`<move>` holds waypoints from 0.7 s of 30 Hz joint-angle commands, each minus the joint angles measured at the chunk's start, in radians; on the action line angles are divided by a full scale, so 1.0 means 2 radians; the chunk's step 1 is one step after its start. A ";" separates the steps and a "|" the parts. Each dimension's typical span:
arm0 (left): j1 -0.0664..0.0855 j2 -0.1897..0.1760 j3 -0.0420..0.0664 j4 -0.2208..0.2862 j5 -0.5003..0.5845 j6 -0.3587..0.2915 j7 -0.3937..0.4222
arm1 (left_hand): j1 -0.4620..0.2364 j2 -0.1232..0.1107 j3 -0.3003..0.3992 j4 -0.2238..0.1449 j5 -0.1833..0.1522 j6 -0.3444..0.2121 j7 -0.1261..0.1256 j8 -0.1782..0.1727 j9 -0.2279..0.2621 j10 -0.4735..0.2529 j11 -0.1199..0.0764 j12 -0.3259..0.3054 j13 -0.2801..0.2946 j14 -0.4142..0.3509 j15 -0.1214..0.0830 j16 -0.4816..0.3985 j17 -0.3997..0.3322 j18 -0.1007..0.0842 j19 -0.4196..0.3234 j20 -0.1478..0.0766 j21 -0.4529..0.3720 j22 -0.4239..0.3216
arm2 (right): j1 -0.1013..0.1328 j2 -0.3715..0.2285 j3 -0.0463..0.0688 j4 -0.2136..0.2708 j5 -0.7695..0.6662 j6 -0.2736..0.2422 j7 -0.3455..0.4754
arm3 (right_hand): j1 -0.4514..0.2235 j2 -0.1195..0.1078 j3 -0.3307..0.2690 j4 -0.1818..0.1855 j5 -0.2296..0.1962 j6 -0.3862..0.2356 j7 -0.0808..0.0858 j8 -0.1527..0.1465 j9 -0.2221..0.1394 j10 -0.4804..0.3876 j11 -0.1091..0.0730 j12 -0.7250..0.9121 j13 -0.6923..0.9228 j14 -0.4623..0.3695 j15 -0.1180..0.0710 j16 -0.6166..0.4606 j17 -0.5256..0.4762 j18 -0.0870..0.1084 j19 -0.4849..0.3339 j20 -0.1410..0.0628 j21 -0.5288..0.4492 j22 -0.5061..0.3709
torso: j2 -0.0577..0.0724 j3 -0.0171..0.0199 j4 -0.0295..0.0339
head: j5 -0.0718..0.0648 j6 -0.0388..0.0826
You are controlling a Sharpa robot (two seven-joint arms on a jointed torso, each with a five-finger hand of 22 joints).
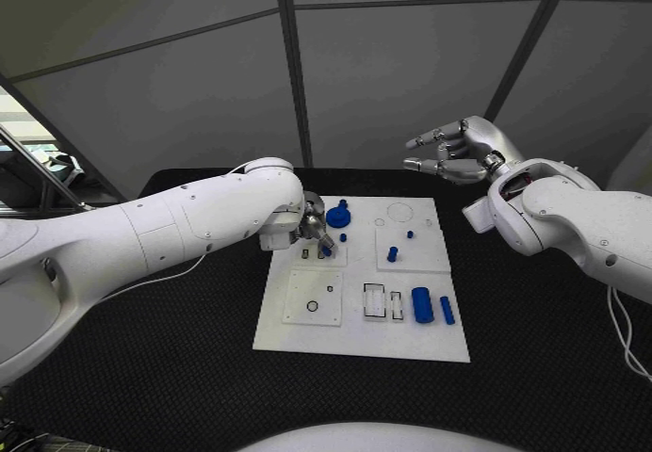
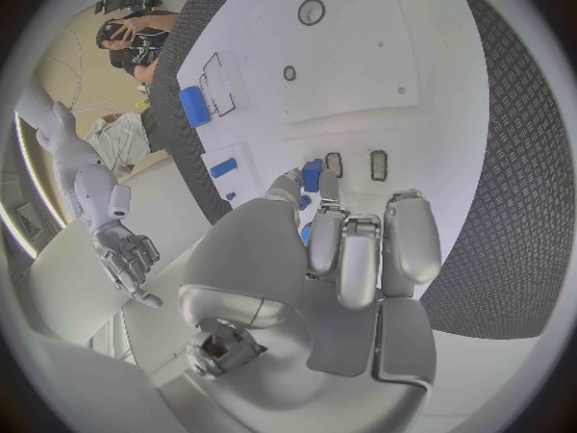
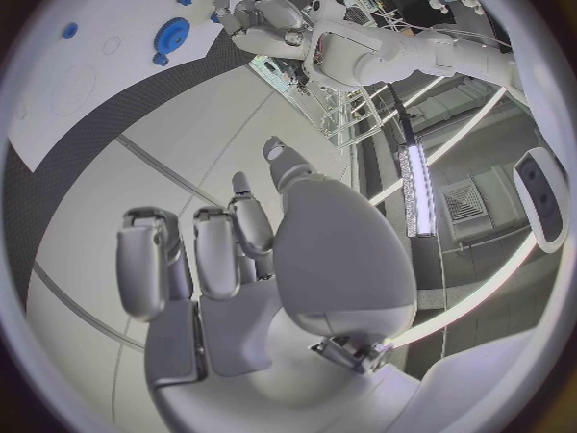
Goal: Assemble the parts on the task board
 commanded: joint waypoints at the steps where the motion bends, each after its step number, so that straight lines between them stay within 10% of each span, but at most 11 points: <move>1: -0.001 -0.005 0.000 0.006 0.005 -0.018 0.004 | 0.034 0.025 0.025 -0.009 0.010 0.001 -0.001 -0.004 0.009 0.003 -0.002 -0.002 0.057 0.045 -0.001 0.000 0.117 -0.025 0.002 -0.001 0.000 0.002 | 0.001 0.000 0.000 -0.002 0.001 -0.002 -0.002 | -0.004 0.001 0.000 -0.003 0.002 0.003 0.000 -0.003 0.000 -0.004 0.000 -0.001 0.000 0.019 -0.003 -0.001 0.001 0.005 0.002 -0.003 -0.002 0.052 | 0.000 0.0000 0.0002 | 0.000 -0.001; 21: -0.004 -0.066 0.008 0.078 0.011 -0.106 -0.002 | -0.031 -0.011 0.143 -0.045 -0.003 0.015 -0.002 -0.007 0.048 0.017 -0.003 0.010 0.068 0.048 -0.002 0.004 0.123 -0.028 0.011 0.000 0.005 0.019 | 0.001 0.001 0.000 -0.011 0.001 0.002 -0.005 | -0.008 0.001 -0.001 -0.003 0.001 0.004 0.000 -0.003 0.000 -0.004 0.000 -0.003 -0.001 0.018 -0.003 -0.002 -0.001 0.006 0.001 -0.003 -0.004 0.051 | 0.000 0.0006 0.0011 | 0.002 -0.002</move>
